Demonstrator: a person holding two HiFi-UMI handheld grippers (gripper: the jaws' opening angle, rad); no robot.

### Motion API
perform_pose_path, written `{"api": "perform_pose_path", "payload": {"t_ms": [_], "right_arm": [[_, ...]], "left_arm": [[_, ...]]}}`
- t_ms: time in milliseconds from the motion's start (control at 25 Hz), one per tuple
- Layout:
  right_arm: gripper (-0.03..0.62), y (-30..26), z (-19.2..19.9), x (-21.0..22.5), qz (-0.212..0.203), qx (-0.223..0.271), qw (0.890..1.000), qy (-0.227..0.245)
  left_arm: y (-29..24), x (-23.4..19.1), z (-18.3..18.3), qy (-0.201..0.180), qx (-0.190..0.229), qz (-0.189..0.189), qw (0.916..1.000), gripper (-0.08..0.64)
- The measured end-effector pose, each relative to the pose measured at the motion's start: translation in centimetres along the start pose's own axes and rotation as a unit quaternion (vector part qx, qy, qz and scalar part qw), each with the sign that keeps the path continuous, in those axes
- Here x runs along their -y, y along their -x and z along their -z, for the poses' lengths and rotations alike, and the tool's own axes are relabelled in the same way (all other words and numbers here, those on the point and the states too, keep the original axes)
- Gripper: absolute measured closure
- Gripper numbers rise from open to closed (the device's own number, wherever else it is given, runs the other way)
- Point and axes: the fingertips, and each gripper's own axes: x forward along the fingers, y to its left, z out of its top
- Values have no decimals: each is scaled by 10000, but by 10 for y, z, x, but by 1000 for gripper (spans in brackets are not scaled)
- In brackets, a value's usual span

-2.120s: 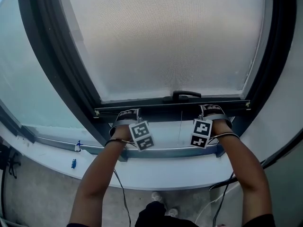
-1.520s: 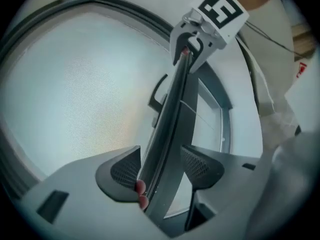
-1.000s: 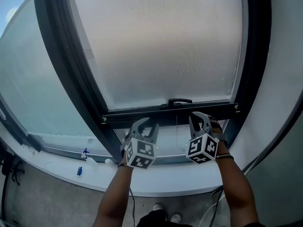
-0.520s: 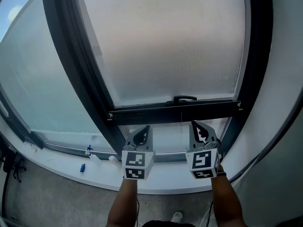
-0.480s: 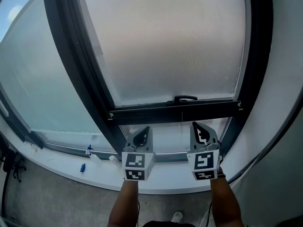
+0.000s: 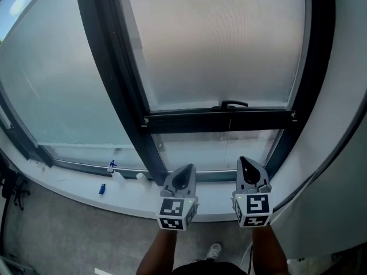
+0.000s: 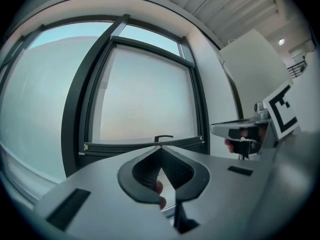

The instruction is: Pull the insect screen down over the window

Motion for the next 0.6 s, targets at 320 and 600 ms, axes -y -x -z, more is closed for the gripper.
{"api": "perform_pose_path", "payload": {"t_ms": [320,600], "right_arm": [[586,54,17,-26,171,-89,9997,162],[586,88,30,-26,338,-143,9993,80]], "left_arm": [[48,2,4,-110,-4,-75,9999,557],[73,17,17,-142,-36,-122,9998,557]]}}
